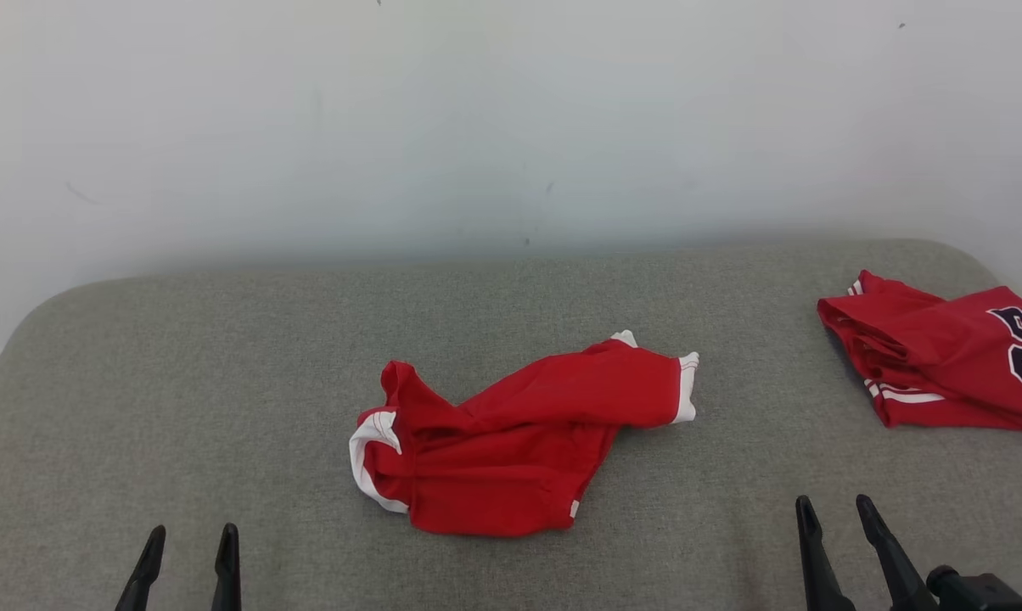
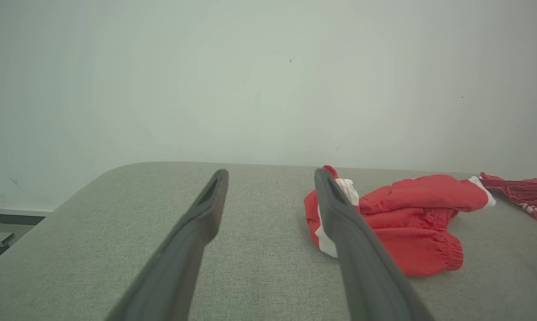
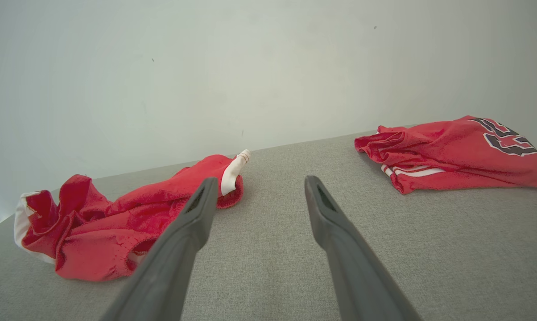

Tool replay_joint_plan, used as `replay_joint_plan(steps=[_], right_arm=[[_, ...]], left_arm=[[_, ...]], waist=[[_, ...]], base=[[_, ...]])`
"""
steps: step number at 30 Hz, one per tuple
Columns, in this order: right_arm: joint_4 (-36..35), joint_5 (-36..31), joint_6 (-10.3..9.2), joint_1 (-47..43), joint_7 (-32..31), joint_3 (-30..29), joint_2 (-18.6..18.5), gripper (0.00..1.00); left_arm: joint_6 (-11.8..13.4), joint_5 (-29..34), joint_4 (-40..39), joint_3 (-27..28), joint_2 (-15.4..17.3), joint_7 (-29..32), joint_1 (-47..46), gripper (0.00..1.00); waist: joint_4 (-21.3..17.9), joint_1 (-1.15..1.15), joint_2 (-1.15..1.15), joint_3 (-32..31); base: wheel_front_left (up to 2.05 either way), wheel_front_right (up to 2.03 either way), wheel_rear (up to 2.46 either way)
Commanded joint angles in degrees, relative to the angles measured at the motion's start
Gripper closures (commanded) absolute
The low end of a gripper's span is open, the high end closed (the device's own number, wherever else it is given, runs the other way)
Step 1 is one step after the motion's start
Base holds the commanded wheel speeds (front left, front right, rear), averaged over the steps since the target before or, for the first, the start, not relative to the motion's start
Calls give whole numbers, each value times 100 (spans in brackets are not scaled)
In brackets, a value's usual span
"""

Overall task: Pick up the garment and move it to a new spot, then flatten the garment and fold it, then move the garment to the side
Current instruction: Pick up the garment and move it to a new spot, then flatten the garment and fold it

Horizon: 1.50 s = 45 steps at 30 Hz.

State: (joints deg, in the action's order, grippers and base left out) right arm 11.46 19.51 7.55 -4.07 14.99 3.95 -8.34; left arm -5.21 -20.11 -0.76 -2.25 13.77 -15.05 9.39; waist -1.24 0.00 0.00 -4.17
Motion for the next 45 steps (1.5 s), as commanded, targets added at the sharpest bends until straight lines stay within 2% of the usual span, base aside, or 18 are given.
replay_joint_plan(steps=[1,10,31,38,45], right_arm=[[-6,-69,-15,-95,25,31,0,0],[-22,-93,-15,-148,25,52,66,0],[33,-28,-15,-114,7,111,34,0],[254,77,-15,217,-45,613,-17,0],[1039,226,-15,886,-35,1339,-70,0]], left_arm=[[-34,95,37,36,-62,-16,57,0],[-119,309,169,58,-211,-16,-15,0],[-180,547,317,124,-301,-17,-51,0],[-198,620,350,20,-284,-17,-174,0],[-212,625,450,-85,-247,-17,-310,0]], waist=[[28,0,0,2],[101,0,0,22],[164,0,0,-6],[528,0,0,72],[1106,0,0,192]], base=[[0,0,0],[0,0,0],[0,0,0],[0,0,0],[0,0,0]])
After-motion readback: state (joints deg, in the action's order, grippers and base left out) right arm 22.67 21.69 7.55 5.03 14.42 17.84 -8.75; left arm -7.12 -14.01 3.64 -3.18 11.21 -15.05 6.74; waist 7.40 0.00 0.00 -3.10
